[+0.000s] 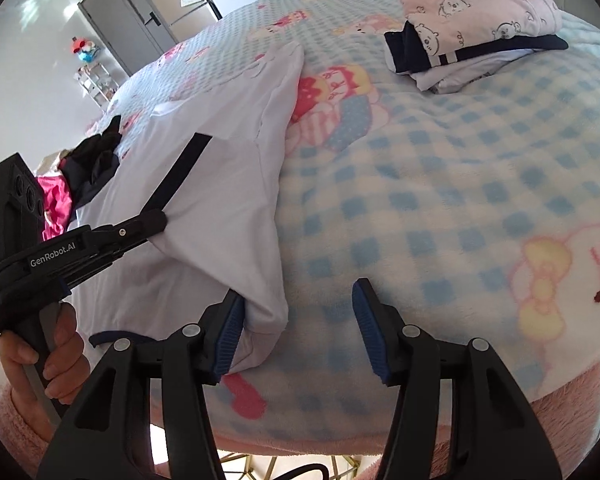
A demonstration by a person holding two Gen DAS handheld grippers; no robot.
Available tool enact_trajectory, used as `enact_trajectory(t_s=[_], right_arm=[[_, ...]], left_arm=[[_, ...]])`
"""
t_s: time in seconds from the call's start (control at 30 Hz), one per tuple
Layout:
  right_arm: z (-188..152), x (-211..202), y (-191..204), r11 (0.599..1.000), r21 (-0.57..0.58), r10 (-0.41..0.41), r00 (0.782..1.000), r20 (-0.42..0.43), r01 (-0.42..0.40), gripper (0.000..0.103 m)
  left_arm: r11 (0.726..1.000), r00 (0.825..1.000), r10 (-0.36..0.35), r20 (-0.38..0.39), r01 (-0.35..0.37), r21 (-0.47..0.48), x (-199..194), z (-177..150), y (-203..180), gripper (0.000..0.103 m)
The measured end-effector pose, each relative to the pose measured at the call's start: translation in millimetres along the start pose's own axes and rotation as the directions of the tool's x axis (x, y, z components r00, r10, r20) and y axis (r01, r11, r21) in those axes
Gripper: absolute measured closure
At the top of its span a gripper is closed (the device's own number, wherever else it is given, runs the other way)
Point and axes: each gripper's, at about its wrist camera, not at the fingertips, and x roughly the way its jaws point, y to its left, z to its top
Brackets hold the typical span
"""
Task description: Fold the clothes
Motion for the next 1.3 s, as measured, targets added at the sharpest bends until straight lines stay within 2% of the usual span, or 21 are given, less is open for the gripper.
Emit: enact_trajectory(t_s=[0.1, 0.13, 0.23, 0.3, 0.4, 0.5, 0.57, 0.67, 0.8, 0.97, 1.03, 1.17, 1.3], right_arm=[[-1, 2, -3, 1.000, 0.007, -0.022, 1.000, -0.001, 0.022, 0.052], [-1, 3, -4, 1.000, 0.009, -0.029, 1.000, -0.001, 0.029, 0.060], [-1, -3, -4, 0.998, 0.009, -0.059, 0.998, 0.005, 0.059, 0.062], [0, -12, -5, 1.000, 0.019, -0.011, 1.000, 0.005, 0.011, 0.061], [3, -25, -7, 0.998, 0.034, 0.061, 0.998, 0.006, -0.061, 0.058], [21, -47, -10, 0.979, 0.049, 0.194, 0.979, 0.068, -0.197, 0.050], [43, -51, -9, 0.976, 0.031, 0.213, 0.972, 0.103, -0.217, 0.047], [81, -31, -3, 0.983, -0.001, 0.181, 0.980, 0.087, -0.181, 0.047], [120, 13, 10, 0.985, -0.065, 0.164, 0.986, 0.023, -0.162, 0.047], [139, 68, 18, 0.977, -0.073, 0.194, 0.975, -0.106, -0.202, 0.048], [137, 86, 17, 0.987, -0.099, 0.113, 0.983, -0.146, -0.128, 0.048], [130, 89, -1, 0.995, -0.062, 0.071, 0.989, -0.131, -0.080, 0.056], [128, 71, -17, 0.999, -0.045, -0.031, 0.997, -0.066, 0.028, 0.056]], left_arm=[[0.999, 0.997, 0.046, -0.066, -0.044, 0.020, 16, -8, 1, 0.095], [0.998, 0.996, 0.055, -0.077, -0.052, 0.032, 19, -12, 1, 0.095], [0.997, 0.994, 0.065, -0.091, -0.061, 0.052, 18, -16, 1, 0.092], [0.997, 0.994, 0.051, -0.094, -0.045, 0.058, 11, -13, 1, 0.091], [0.992, 0.998, 0.057, -0.017, -0.054, 0.118, -11, -8, -7, 0.089], [0.994, 1.000, 0.005, 0.023, -0.008, 0.107, -23, 2, -10, 0.085], [0.994, 0.999, -0.031, 0.015, 0.029, 0.103, -18, 6, -13, 0.083], [0.994, 0.998, -0.018, -0.053, 0.024, 0.111, 7, 8, -20, 0.083], [0.990, 0.997, -0.003, -0.082, 0.014, 0.137, 21, 1, -25, 0.083], [0.992, 0.995, -0.019, -0.100, 0.032, 0.126, 26, 2, -21, 0.083], [0.991, 0.994, -0.024, -0.106, 0.037, 0.126, 28, 4, -21, 0.083], [0.987, 0.993, -0.033, -0.112, 0.050, 0.152, 32, 7, -24, 0.083], [0.983, 0.993, -0.044, -0.113, 0.063, 0.171, 34, 13, -29, 0.083]])
